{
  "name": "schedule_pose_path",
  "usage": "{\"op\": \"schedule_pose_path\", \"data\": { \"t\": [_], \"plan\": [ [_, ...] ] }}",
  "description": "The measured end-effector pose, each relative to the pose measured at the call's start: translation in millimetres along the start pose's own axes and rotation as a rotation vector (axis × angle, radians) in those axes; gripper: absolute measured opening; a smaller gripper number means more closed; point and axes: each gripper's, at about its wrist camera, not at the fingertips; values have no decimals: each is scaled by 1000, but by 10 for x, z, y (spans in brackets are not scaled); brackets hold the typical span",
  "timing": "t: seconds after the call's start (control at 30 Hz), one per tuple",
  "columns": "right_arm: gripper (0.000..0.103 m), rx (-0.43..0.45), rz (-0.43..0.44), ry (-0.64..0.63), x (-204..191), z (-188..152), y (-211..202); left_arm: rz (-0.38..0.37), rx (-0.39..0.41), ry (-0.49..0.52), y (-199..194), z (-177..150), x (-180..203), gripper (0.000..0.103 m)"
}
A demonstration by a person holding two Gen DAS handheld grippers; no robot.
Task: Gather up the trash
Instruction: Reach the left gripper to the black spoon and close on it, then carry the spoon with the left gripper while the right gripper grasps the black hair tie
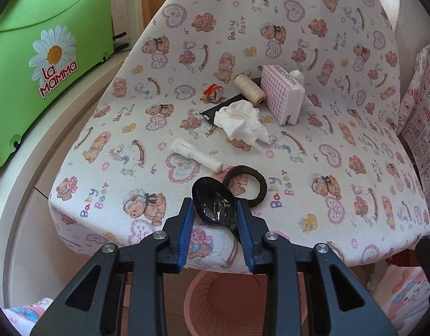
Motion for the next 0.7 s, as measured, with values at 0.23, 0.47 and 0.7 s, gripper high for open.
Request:
{"op": "schedule_pose_path", "data": {
  "t": [0.23, 0.47, 0.7],
  "plan": [
    [89, 3, -1, 17, -12, 32, 36, -56, 17, -88, -127, 111, -228, 29],
    [89, 6, 109, 70, -104, 221, 191, 29, 105, -10, -431, 165, -277, 30],
    [67, -29, 270, 53, -478, 436, 508, -9, 89, -34, -382, 83, -464, 30]
  ]
}}
Point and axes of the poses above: each gripper's, at about its wrist camera, not at the fingertips, and y roughly the way its jaws point, x to its right, z to its top, and after that the axes turned 2 degrees about -x, right-handed
